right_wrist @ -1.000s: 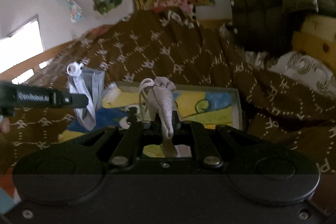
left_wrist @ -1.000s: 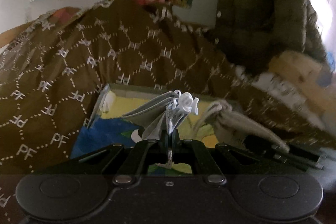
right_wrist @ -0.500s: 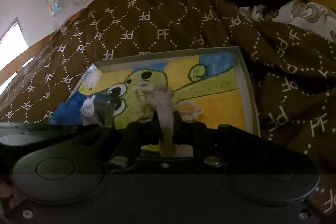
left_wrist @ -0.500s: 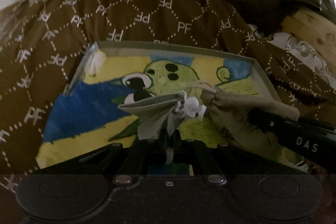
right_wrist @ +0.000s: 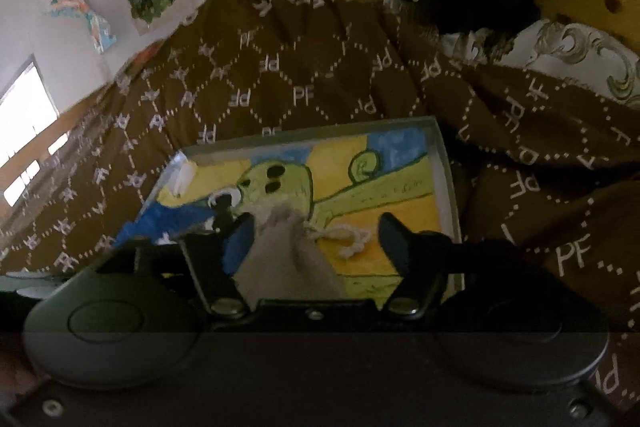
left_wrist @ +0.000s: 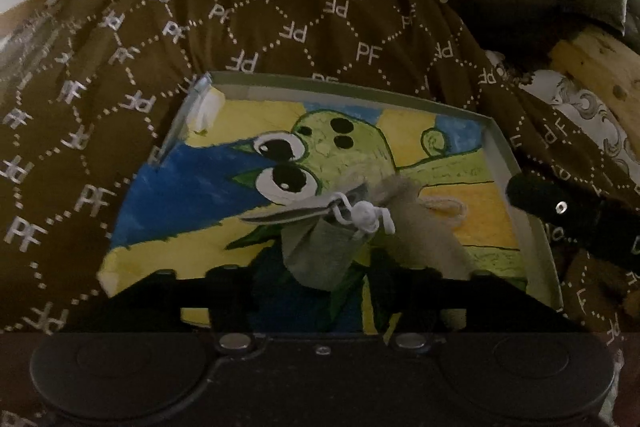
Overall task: Organize soft objects
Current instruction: 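Lower the bag into the tray and open both tools, then move both tools back over the pile of soft items, then grasp the black-and-white striped sock with the left tool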
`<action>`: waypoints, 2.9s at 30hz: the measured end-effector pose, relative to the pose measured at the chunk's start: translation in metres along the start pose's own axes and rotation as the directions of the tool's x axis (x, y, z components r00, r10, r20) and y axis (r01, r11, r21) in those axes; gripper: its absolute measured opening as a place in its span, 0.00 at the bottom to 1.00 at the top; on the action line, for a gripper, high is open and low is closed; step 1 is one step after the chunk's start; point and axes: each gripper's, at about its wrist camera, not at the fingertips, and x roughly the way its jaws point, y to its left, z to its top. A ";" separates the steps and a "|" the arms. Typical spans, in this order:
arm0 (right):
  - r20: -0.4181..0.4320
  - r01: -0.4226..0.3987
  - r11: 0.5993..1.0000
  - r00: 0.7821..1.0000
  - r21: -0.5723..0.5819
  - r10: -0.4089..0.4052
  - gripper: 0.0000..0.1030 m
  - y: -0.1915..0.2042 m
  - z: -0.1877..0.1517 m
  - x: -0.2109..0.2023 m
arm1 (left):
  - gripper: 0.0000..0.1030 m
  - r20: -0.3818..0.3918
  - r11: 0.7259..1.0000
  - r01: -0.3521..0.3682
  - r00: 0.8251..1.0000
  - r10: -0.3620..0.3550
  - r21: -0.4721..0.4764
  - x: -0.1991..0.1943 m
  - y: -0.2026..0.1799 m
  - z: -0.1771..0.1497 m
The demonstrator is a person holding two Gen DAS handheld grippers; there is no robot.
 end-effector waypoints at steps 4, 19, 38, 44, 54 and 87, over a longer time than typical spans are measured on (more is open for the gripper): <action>0.036 0.006 1.000 0.999 -0.004 -0.006 0.71 0.000 0.008 -0.027 | 0.67 0.038 1.000 -0.019 0.999 0.018 0.016 -0.028 -0.002 0.004; 0.315 -0.014 0.994 0.948 -0.110 0.048 0.98 0.030 0.043 -0.164 | 0.98 0.460 0.998 -0.031 0.886 0.056 -0.061 -0.203 -0.020 -0.019; 0.481 -0.045 0.990 0.871 -0.134 0.105 1.00 0.044 -0.011 -0.323 | 0.99 0.672 0.992 -0.063 0.730 0.122 -0.112 -0.353 -0.026 -0.127; 0.471 -0.008 0.993 0.880 -0.114 0.061 1.00 0.039 -0.058 -0.356 | 0.99 0.686 0.989 -0.108 0.713 0.146 -0.099 -0.369 -0.027 -0.178; 0.315 0.021 0.995 0.949 -0.101 0.012 1.00 0.044 -0.118 -0.381 | 0.99 0.534 0.989 -0.145 0.835 0.130 -0.015 -0.356 -0.030 -0.252; -0.320 0.147 0.973 0.926 -0.179 -0.199 1.00 0.061 -0.169 -0.288 | 0.99 0.127 0.992 -0.071 0.990 0.058 0.101 -0.264 -0.021 -0.272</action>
